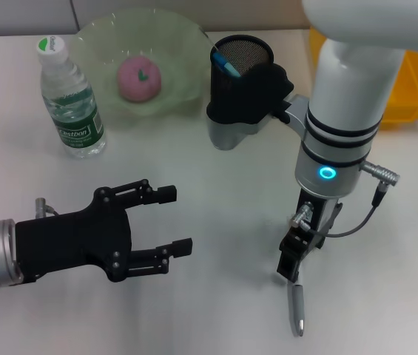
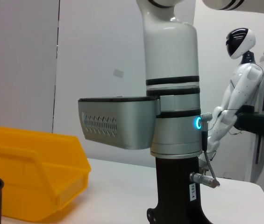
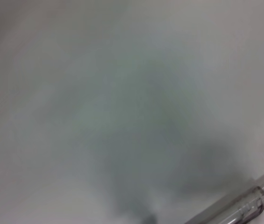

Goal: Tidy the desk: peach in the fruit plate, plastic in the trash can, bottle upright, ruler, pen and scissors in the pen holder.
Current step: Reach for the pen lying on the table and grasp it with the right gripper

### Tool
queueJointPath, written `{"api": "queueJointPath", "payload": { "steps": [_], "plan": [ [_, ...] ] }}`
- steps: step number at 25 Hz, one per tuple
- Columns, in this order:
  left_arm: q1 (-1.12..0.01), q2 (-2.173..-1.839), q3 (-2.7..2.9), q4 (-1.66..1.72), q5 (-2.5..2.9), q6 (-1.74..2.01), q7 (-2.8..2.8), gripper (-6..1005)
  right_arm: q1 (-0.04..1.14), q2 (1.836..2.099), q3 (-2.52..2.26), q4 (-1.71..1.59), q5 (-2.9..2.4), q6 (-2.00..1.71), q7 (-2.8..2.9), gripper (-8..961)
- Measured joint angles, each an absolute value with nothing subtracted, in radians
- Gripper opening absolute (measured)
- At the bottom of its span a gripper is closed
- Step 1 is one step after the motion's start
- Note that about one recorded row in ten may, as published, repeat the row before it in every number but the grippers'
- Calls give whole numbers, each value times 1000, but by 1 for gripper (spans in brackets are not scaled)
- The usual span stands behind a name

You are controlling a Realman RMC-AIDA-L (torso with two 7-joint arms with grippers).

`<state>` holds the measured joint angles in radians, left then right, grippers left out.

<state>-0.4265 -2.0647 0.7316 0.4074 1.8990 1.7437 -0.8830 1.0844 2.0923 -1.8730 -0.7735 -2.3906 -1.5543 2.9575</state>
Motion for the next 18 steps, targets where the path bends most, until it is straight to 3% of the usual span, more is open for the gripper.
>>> {"api": "queueJointPath", "payload": {
  "steps": [18],
  "plan": [
    [-426, -2063, 732, 407, 1899, 1748, -880, 774, 1088, 2092, -1908, -766, -2369, -1534, 2957, 611]
  ]
}}
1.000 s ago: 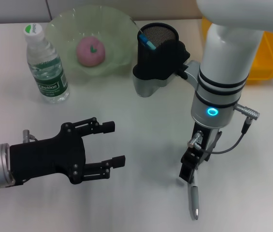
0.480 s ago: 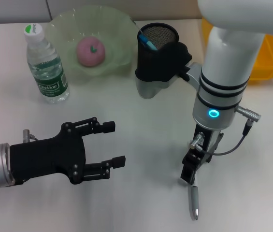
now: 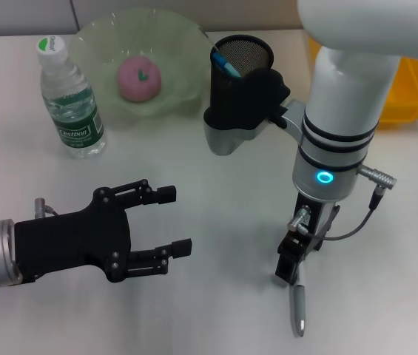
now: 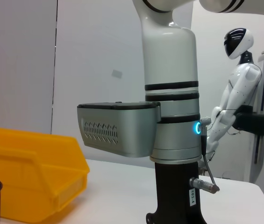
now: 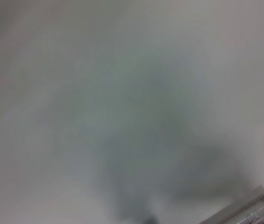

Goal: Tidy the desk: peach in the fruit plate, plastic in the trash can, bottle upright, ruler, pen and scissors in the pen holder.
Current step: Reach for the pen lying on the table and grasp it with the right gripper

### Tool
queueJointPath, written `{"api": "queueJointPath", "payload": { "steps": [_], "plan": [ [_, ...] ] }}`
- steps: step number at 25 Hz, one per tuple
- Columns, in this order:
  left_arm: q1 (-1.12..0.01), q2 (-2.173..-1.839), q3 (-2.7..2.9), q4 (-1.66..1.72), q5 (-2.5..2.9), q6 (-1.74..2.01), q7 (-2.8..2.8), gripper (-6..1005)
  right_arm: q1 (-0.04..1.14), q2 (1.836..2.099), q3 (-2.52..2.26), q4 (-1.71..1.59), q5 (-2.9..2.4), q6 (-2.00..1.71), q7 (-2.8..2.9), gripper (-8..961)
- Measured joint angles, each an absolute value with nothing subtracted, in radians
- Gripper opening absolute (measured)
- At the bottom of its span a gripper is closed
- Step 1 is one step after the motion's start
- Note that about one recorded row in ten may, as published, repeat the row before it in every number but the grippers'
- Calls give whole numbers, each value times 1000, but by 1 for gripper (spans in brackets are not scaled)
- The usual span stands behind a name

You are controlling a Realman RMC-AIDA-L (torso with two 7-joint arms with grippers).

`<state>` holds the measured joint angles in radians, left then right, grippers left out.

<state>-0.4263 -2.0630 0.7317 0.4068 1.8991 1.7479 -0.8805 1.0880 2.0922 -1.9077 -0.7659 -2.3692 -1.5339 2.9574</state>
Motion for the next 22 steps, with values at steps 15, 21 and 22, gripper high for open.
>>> {"api": "queueJointPath", "payload": {
  "steps": [15, 21, 22],
  "plan": [
    [-430, -2063, 732, 410, 1899, 1750, -880, 776, 1089, 2092, -1919, -770, -2368, -1536, 2957, 453],
    [-431, -2063, 732, 411, 1899, 1750, -880, 776, 1091, 2092, -1919, -771, -2368, -1541, 2956, 364],
    [-430, -2063, 732, 411, 1899, 1750, -880, 776, 1091, 2092, -1919, -772, -2368, -1541, 2956, 364]
  ]
}}
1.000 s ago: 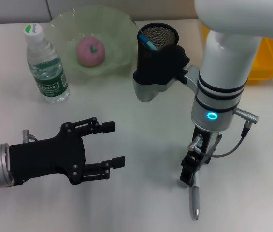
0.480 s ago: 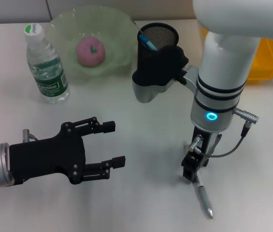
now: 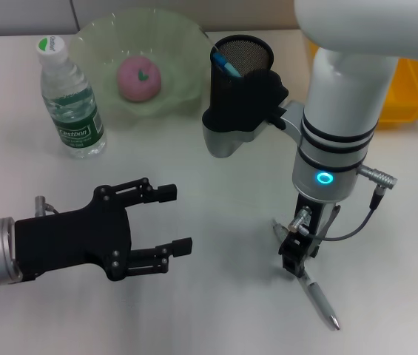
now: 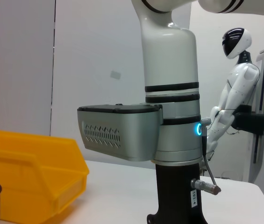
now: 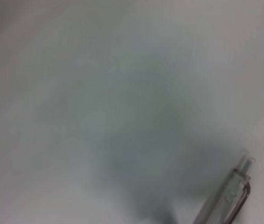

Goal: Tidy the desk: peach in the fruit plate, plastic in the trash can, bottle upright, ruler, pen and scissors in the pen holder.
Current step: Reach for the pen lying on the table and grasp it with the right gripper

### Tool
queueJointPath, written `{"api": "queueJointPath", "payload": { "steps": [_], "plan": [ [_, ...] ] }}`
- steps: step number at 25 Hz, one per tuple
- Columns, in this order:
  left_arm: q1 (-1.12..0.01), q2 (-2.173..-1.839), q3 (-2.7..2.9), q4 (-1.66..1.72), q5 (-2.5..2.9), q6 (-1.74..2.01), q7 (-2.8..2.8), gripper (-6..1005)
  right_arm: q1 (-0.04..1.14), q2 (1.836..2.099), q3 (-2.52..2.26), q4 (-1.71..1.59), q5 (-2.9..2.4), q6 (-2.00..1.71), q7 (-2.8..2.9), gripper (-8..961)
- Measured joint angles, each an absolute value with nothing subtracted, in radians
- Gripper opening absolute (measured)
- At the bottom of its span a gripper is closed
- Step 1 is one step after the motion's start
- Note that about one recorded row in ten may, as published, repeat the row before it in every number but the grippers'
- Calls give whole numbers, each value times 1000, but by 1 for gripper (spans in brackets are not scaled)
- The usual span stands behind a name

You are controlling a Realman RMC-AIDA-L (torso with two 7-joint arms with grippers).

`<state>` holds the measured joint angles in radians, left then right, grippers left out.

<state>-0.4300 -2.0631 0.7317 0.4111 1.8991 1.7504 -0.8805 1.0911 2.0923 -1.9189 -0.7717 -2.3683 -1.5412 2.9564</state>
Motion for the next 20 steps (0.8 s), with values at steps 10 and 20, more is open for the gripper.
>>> {"api": "queueJointPath", "payload": {
  "steps": [10, 20],
  "plan": [
    [-428, -2063, 732, 413, 1899, 1751, -885, 776, 1088, 2092, -1920, -773, -2368, -1545, 2956, 365],
    [-424, -2062, 732, 413, 1899, 1752, -885, 775, 1081, 2092, -1940, -784, -2367, -1551, 2956, 359]
  ]
}}
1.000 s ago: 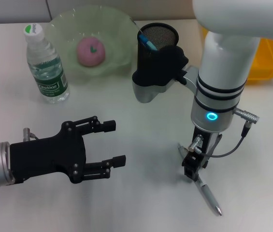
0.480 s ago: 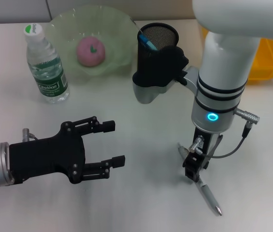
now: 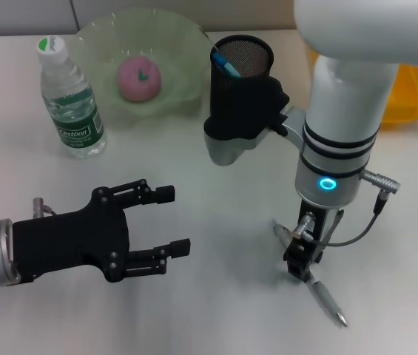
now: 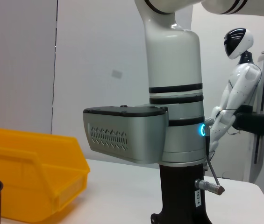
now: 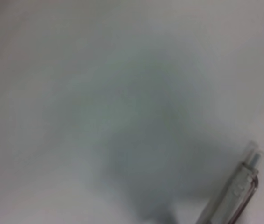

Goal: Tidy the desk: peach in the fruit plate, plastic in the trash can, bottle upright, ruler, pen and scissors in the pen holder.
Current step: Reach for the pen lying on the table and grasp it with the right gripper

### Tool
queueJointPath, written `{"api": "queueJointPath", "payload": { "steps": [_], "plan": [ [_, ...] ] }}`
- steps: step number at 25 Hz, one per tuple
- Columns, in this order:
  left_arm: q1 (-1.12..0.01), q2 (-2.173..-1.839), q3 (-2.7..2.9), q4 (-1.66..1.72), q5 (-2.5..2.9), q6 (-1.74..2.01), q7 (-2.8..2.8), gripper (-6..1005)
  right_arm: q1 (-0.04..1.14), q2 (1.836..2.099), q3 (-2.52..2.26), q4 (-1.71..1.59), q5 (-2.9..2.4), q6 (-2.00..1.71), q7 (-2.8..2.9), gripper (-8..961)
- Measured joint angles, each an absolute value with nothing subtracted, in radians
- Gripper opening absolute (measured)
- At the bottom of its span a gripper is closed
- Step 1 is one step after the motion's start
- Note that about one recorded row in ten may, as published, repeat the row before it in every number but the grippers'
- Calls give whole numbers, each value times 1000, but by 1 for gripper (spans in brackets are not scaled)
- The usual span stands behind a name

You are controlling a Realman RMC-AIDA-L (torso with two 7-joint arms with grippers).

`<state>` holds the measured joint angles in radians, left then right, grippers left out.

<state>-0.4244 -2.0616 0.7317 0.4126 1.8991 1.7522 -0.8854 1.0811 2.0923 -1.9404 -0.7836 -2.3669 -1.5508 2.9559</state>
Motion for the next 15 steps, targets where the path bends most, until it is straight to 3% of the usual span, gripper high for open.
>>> {"api": "queueJointPath", "payload": {
  "steps": [8, 11, 15],
  "plan": [
    [-425, -2062, 732, 413, 1899, 1756, -886, 775, 1069, 2092, -1971, -812, -2366, -1550, 2956, 308],
    [-424, -2062, 732, 413, 1899, 1765, -887, 775, 1065, 2092, -1972, -827, -2365, -1553, 2956, 198],
    [-424, -2062, 732, 413, 1899, 1769, -888, 775, 1063, 2092, -1974, -829, -2365, -1555, 2956, 192]
  ]
}}
